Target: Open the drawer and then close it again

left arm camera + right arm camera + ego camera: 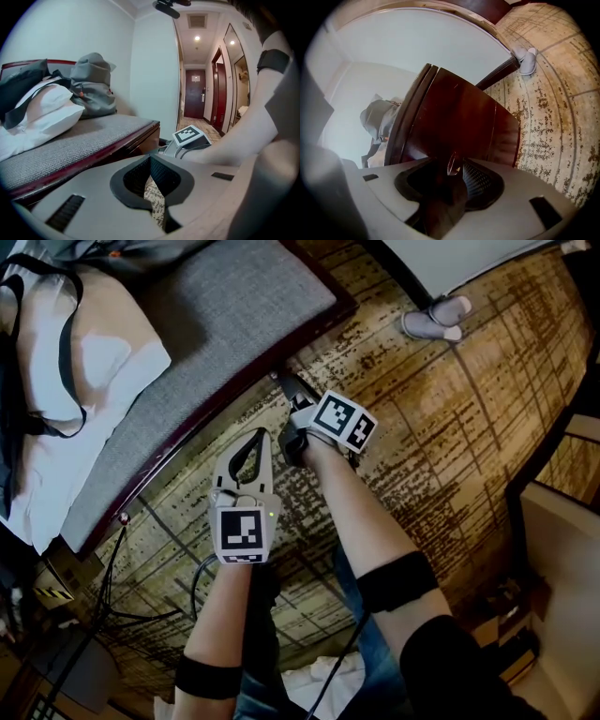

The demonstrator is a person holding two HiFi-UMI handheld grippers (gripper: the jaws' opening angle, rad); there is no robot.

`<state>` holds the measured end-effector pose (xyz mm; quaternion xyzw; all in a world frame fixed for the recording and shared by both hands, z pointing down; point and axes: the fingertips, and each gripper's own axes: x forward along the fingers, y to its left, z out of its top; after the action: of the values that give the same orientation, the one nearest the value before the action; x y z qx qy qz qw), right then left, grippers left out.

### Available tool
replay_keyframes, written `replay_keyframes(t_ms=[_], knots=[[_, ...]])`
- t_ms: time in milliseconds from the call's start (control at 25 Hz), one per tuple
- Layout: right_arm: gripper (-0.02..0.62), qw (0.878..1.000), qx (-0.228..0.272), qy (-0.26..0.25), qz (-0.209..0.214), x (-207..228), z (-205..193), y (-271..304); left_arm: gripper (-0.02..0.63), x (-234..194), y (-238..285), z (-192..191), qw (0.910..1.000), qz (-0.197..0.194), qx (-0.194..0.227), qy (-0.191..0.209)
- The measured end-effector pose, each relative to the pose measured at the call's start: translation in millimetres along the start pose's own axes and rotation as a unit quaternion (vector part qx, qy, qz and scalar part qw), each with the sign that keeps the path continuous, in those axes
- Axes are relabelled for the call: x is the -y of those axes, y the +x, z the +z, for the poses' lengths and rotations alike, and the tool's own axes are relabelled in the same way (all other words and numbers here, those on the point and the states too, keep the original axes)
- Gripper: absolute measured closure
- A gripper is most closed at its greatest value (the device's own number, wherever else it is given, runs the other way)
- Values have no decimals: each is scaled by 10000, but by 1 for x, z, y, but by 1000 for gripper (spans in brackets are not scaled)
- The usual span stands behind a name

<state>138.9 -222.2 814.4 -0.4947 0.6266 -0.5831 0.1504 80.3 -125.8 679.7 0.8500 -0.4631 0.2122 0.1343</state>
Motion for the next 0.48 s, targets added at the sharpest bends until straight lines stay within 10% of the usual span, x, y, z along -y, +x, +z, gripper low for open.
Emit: replay_keyframes(t_ms=[480], knots=[[439,9931,413,743,811,2,-3,9,601,-5,7,-12,9999,-107,41,91]])
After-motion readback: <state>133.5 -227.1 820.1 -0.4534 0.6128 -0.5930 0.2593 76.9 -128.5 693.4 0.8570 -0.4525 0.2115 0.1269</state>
